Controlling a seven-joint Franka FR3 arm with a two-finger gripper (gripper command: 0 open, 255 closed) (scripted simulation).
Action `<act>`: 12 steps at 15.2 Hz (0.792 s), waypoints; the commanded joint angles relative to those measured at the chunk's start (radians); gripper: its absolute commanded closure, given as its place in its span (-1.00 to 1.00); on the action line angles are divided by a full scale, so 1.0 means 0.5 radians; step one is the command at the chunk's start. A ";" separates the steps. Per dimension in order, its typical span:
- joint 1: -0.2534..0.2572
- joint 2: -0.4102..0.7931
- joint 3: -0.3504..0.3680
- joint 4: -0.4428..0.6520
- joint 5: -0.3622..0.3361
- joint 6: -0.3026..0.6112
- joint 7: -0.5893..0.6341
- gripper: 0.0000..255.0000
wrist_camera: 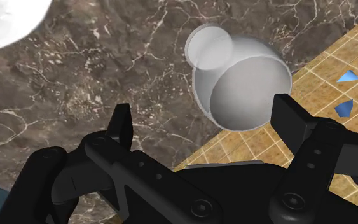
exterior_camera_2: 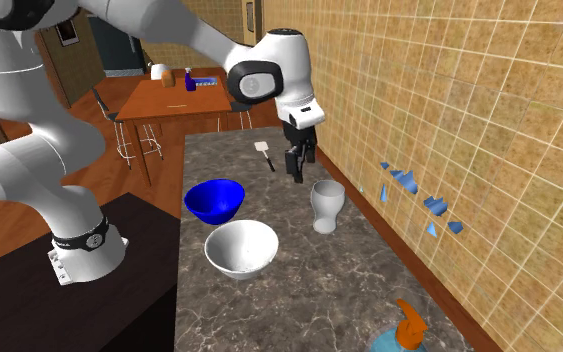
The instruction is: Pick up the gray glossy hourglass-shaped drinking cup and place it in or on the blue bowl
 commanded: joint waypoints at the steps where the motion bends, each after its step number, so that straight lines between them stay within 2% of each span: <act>1: 0.049 0.174 0.014 0.109 -0.131 0.043 0.125 -1.00; 6: 0.236 0.561 -0.029 0.413 -0.397 0.076 0.367 -1.00; 10: 0.414 0.858 -0.096 0.701 -0.544 0.059 0.496 -1.00; 12: 0.431 0.898 -0.113 0.707 -0.565 0.091 0.509 -1.00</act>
